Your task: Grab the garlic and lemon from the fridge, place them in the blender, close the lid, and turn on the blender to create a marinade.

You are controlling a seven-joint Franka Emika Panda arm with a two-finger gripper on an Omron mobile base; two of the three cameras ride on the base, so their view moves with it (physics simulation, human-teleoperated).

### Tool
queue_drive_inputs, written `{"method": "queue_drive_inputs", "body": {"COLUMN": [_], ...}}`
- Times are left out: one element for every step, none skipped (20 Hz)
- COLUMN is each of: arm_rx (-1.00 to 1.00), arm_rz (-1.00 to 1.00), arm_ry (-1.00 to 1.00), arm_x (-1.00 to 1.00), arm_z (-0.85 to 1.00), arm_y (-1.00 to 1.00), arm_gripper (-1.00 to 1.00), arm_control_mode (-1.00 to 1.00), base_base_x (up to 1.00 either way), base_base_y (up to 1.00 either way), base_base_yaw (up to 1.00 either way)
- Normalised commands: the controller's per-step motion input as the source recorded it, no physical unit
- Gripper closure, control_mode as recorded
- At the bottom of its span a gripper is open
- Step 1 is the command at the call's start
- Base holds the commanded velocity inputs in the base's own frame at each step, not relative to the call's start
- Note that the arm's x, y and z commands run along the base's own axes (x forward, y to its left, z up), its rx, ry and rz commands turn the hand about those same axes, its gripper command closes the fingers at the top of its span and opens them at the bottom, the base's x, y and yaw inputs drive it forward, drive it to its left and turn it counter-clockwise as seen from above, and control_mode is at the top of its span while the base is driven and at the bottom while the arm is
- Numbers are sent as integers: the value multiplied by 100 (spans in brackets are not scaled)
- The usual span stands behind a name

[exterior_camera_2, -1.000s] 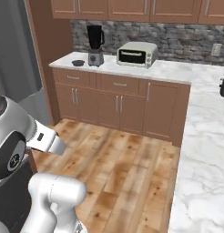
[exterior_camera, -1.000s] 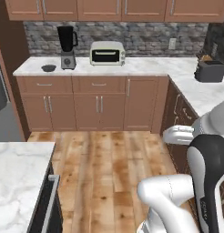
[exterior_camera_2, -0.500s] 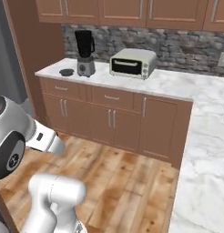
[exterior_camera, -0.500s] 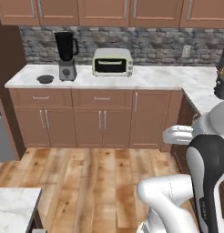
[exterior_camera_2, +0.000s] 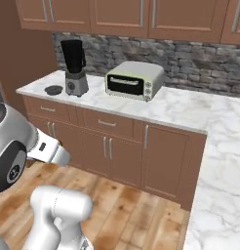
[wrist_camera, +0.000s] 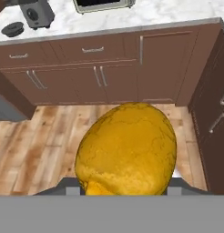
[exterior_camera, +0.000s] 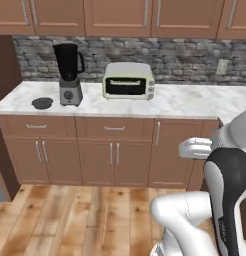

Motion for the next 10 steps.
{"method": "queue_drive_inputs", "body": {"arm_rx": [0,0,0,0,0,0,0,0,0,0], "arm_rz": [0,0,0,0,0,0,0,0,0,0], "arm_ry": [0,0,0,0,0,0,0,0,0,0], "arm_x": [0,0,0,0,0,0,0,0,0,0], "arm_z": [0,0,0,0,0,0,0,0,0,0], "arm_y": [0,0,0,0,0,0,0,0,0,0], "arm_gripper": [100,100,100,100,100,100,100,100,100,100], "arm_control_mode": [100,100,100,100,100,100,100,100,100,100], "base_base_x": [100,100,100,100,100,100,100,100,100,100], "base_base_y": [0,2,10,24,34,41,51,89,100,100], "base_base_yaw": [5,4,3,0,0,0,0,0,0,0]}}
